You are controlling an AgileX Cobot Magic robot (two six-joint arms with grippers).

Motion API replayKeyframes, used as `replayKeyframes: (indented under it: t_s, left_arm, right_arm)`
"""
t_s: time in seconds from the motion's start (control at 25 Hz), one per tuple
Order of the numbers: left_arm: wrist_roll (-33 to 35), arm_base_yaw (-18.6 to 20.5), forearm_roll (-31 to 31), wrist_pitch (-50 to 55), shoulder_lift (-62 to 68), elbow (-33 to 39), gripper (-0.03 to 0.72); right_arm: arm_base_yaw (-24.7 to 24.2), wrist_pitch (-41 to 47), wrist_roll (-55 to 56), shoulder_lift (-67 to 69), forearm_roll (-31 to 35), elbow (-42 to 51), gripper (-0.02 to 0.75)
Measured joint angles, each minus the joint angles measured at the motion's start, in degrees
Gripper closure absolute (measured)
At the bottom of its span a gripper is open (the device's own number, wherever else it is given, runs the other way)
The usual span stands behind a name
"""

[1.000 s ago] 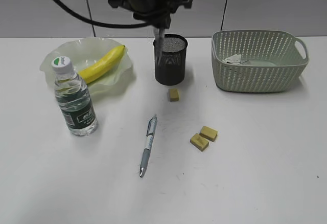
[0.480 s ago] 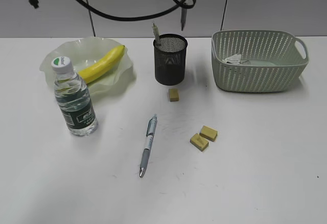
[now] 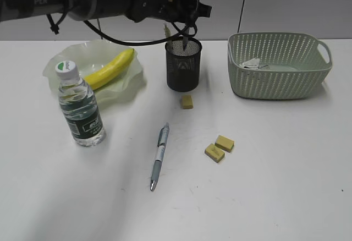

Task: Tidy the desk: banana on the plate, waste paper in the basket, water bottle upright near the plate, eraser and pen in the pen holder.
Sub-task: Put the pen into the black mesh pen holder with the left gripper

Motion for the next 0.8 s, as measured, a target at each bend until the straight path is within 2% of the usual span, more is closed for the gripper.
replayKeyframes:
  t_s: [0.52,0.64,0.8]
  left_arm:
    - [0.0,0.1,0.0,0.6,3.5,0.0,0.573]
    - [0.0,0.1,0.0,1.3,3.4,0.0,0.501]
    - [0.0,0.1,0.0,1.4,2.7,0.0,0.362]
  right_arm:
    - [0.0,0.0,0.0,0.0,0.0,0.0,0.173]
    - [0.0,0.0,0.1,0.0,0.0,0.0,0.173]
    - [0.0,0.0,0.1,0.0,0.0,0.0,0.173]
